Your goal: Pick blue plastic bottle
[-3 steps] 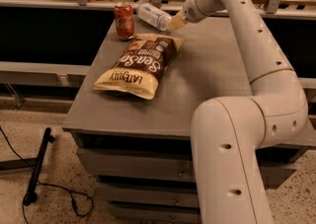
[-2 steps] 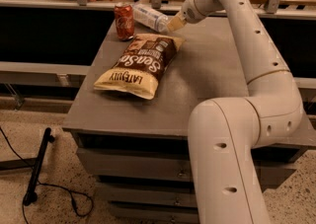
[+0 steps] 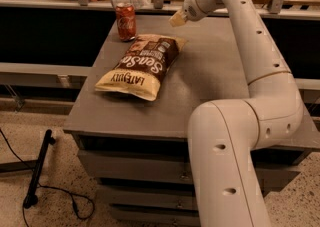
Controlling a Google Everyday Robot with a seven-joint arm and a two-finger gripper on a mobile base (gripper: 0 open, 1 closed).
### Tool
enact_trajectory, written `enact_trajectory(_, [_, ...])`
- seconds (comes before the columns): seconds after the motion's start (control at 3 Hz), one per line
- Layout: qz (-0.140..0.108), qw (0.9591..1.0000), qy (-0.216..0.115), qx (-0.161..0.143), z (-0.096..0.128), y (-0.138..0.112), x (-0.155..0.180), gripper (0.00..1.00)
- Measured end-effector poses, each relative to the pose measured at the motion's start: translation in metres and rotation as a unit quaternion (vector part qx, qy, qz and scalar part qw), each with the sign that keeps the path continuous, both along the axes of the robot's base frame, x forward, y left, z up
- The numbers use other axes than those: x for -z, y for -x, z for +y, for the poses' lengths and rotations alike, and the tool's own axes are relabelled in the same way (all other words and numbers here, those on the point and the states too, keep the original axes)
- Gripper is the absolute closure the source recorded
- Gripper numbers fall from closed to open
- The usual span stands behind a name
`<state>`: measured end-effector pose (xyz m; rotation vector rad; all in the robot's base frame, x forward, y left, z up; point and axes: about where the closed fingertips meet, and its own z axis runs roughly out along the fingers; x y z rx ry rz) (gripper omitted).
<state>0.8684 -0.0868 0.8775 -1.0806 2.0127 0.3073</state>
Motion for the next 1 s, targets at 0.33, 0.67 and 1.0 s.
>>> enact_trajectory(0.33, [-0.031,0.9990,-0.024,0.023,-0.007,-0.004,-0.036,1.00])
enact_trajectory(0.67, [-0.062,0.9944,-0.051,0.068,-0.022,-0.017,-0.065,1.00])
enact_trajectory(1.0, [-0.060,0.9946,-0.053,0.066,-0.019,-0.019,-0.061,0.82])
